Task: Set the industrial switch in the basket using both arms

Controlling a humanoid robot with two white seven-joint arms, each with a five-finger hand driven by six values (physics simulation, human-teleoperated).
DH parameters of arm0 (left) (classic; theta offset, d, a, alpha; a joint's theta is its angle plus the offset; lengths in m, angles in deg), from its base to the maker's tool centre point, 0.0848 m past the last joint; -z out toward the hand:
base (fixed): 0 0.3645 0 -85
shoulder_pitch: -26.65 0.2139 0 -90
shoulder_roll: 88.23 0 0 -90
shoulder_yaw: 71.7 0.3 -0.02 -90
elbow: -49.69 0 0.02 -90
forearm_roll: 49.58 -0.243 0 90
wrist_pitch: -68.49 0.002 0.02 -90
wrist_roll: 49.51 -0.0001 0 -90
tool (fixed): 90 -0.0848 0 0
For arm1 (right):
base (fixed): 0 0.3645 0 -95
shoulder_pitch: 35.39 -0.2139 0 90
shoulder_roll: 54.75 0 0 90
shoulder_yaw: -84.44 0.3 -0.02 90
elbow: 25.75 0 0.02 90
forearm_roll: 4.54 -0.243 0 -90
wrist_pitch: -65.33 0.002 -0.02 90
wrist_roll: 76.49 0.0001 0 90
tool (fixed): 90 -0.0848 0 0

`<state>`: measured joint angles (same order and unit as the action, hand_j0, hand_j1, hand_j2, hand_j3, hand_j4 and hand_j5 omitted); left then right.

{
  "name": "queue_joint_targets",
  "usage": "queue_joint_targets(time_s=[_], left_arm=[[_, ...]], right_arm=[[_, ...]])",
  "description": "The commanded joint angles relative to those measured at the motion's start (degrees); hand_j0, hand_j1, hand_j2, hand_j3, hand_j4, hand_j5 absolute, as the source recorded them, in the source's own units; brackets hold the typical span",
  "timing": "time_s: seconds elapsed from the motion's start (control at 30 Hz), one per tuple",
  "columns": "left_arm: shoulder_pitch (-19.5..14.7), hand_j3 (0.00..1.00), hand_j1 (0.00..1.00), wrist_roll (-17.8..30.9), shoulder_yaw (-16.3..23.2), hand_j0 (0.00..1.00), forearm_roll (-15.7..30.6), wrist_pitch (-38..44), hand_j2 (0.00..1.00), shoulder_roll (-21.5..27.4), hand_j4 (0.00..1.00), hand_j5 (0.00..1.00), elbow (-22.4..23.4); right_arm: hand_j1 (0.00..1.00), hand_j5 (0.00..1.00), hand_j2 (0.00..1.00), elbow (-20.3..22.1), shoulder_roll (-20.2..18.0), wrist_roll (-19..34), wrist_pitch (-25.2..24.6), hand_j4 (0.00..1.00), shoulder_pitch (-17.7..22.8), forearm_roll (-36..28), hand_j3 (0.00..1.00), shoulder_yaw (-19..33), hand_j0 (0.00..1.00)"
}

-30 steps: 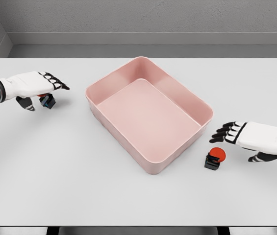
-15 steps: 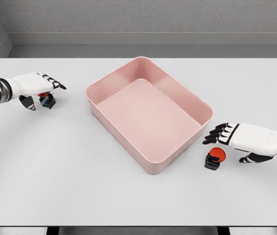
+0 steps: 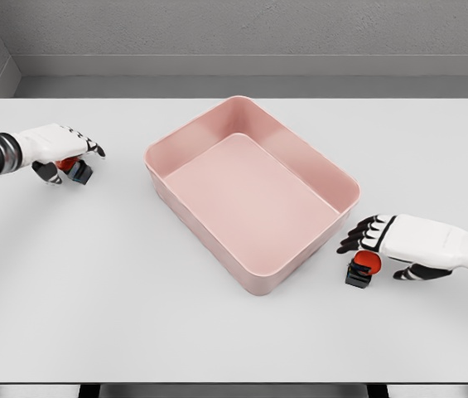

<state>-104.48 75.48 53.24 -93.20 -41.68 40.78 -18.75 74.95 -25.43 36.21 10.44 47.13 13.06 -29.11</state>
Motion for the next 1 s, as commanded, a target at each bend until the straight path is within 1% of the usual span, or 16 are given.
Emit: queue_joint_targets(time_s=[0.0, 0.07, 0.13, 0.2, 0.27, 0.33, 0.43, 0.67, 0.77, 0.97], left_arm=[[-0.1, 0.86, 0.86, 0.0, 0.0, 0.86, -0.1, 0.1, 0.86, -0.2, 0.86, 0.86, 0.2], [-0.1, 0.86, 0.86, 0.0, 0.0, 0.86, -0.1, 0.1, 0.86, -0.2, 0.86, 0.86, 0.2], [-0.1, 0.78, 0.78, 0.0, 0.0, 0.78, -0.2, 0.0, 0.78, -0.2, 0.78, 0.78, 0.4], [-0.1, 0.73, 0.73, 0.0, 0.0, 0.73, -0.2, 0.0, 0.73, -0.2, 0.73, 0.73, 0.4], [-0.1, 0.72, 0.72, 0.0, 0.0, 0.72, -0.1, 0.0, 0.72, -0.2, 0.72, 0.72, 0.4], [-0.1, 0.68, 0.68, 0.0, 0.0, 0.68, -0.1, 0.0, 0.68, -0.2, 0.68, 0.68, 0.4], [-1.1, 0.67, 0.67, 0.0, 0.0, 0.67, 0.0, -0.1, 0.67, -0.2, 0.67, 0.67, 0.3], [-1.2, 0.67, 0.67, 0.0, 0.0, 0.67, 0.0, -0.1, 0.67, -0.1, 0.67, 0.67, 0.3], [-1.2, 0.55, 0.55, 0.0, 0.0, 0.55, 0.0, -0.5, 0.55, -0.1, 0.55, 0.55, 0.3], [-1.8, 0.51, 0.51, 0.0, 0.0, 0.51, 0.0, -0.7, 0.51, 0.1, 0.51, 0.51, 0.1]], right_arm=[[0.9, 0.9, 0.9, 0.0, 0.2, 0.0, -0.1, 0.9, 0.0, -0.4, 0.9, -0.4, 0.9], [0.9, 0.9, 0.9, 0.0, 0.7, 0.0, -0.1, 0.9, -0.2, -0.4, 0.9, -0.6, 0.9], [0.9, 0.9, 0.9, 0.0, 0.8, 0.0, -0.1, 0.9, -0.5, -0.4, 0.9, -0.6, 0.9], [0.92, 0.92, 0.92, 0.0, 1.4, -0.4, -0.1, 0.92, -0.7, -0.4, 0.92, -0.6, 0.92], [0.92, 0.92, 0.92, 0.0, 1.4, -0.7, -0.1, 0.92, -1.2, -0.4, 0.92, -0.7, 0.92], [0.92, 0.92, 0.92, 0.0, 1.6, -0.7, -0.1, 0.92, -2.5, -0.4, 0.92, -2.8, 0.92], [0.91, 0.91, 0.91, 0.0, 1.5, -0.5, -0.1, 0.91, -2.3, -0.4, 0.91, -3.1, 0.91], [0.85, 0.85, 0.85, 0.0, 1.5, -0.5, -0.1, 0.85, -2.4, -0.4, 0.85, -3.2, 0.85], [0.85, 0.85, 0.85, 0.0, 1.5, -0.5, -0.1, 0.85, -2.4, -0.4, 0.85, -4.0, 0.85], [0.85, 0.85, 0.85, 0.1, 1.5, -0.3, -0.1, 0.85, -2.3, -0.4, 0.85, -4.8, 0.85]])
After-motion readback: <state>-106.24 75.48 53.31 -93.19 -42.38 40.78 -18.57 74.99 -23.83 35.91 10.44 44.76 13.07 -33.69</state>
